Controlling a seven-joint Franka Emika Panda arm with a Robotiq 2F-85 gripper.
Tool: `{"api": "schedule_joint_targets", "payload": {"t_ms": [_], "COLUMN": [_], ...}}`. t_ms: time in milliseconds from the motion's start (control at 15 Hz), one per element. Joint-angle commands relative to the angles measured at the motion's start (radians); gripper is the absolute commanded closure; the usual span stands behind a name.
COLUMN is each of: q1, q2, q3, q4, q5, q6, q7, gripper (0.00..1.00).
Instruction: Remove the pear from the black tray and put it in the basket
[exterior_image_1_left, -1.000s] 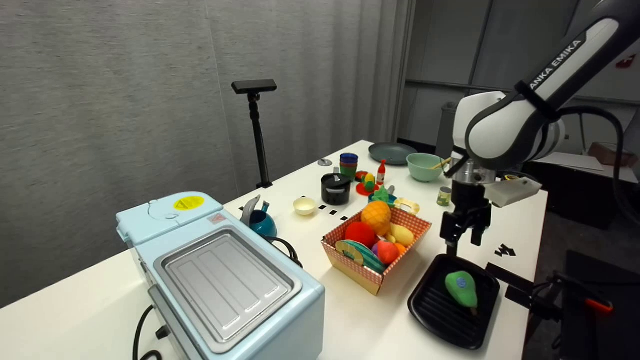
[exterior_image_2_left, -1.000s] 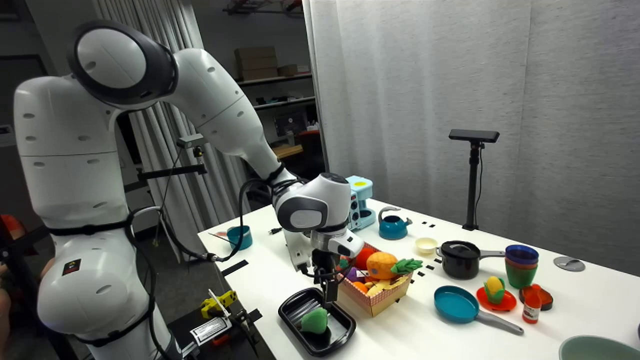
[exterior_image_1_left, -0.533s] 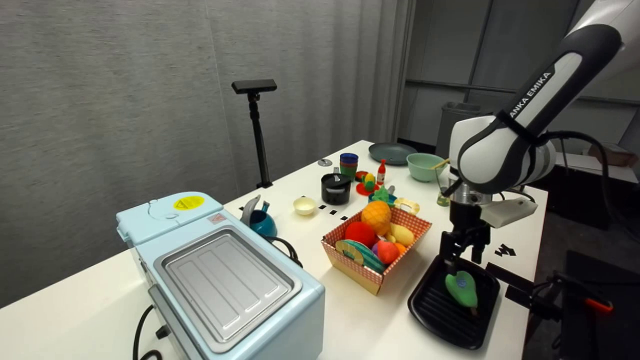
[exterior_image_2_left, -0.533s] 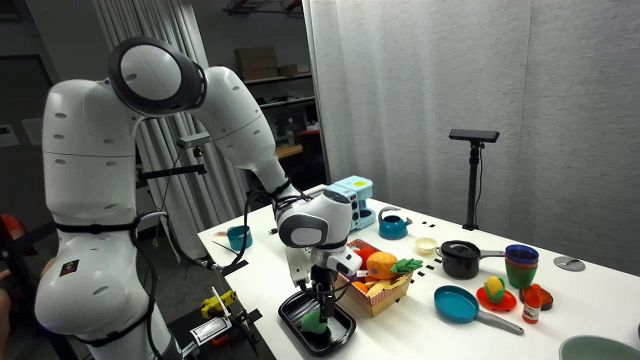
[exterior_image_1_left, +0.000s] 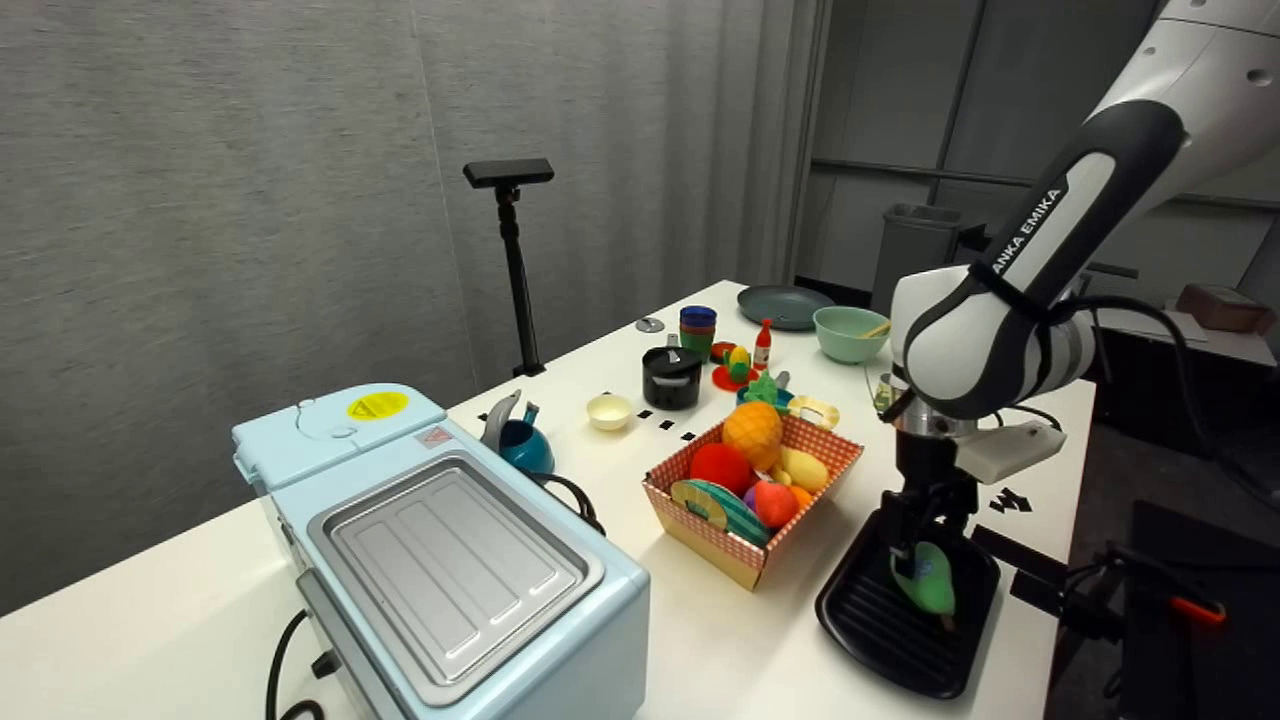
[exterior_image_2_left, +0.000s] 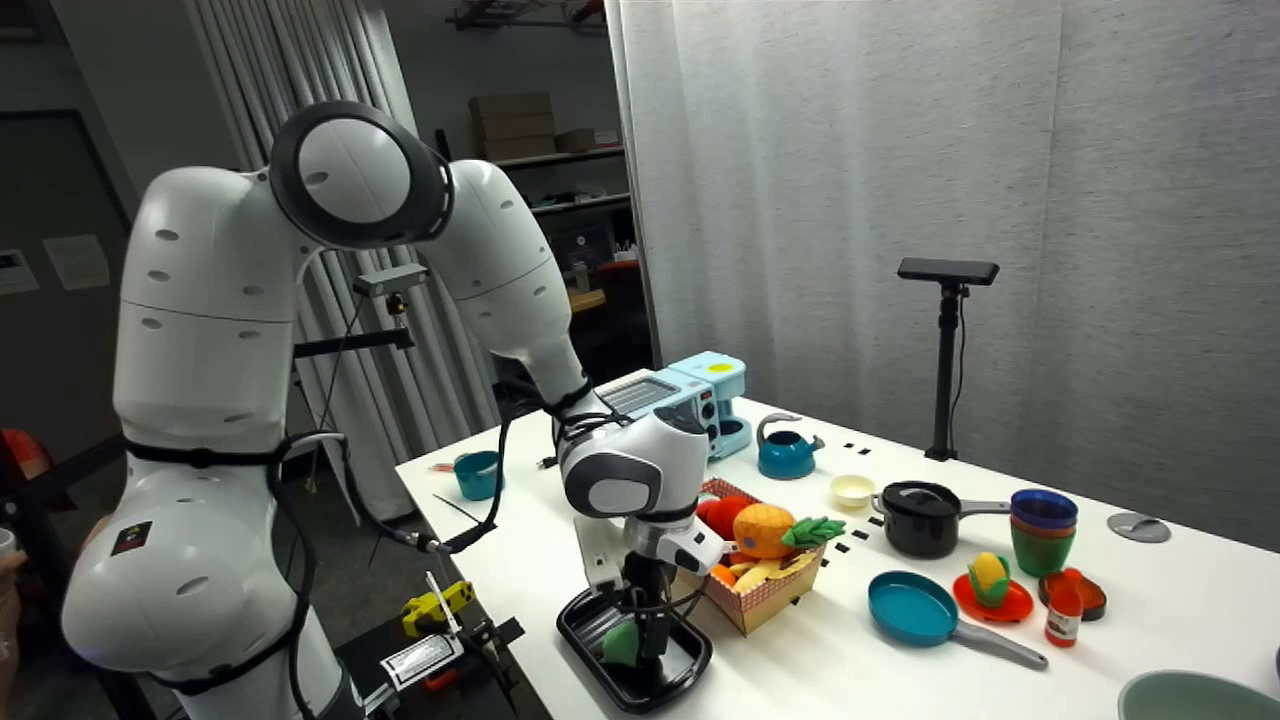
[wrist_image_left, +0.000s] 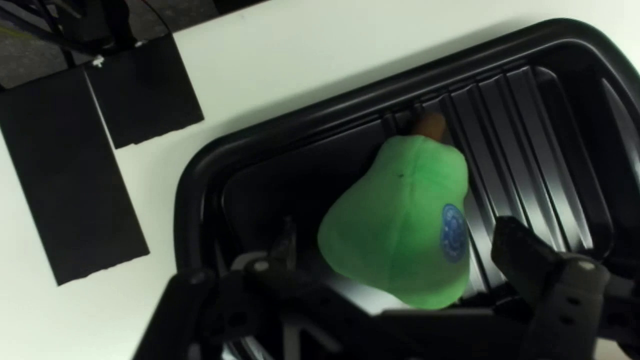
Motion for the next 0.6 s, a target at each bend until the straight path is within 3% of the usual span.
{"api": "schedule_joint_targets", "payload": {"t_ms": [0, 67, 533], "q1": [-0.043, -0.051, -0.069], "q2": [0.055, 0.063, 0.044], "q3": [0.038, 0.044, 0.038], "q4": [0.044, 0.054, 0.052], "q5": [0.038, 0.042, 0.028], "q6": [0.024, 0.016, 0.008], "q7": [-0.055, -0.057, -0.034], "gripper": [0.11, 0.26, 0.78]}}
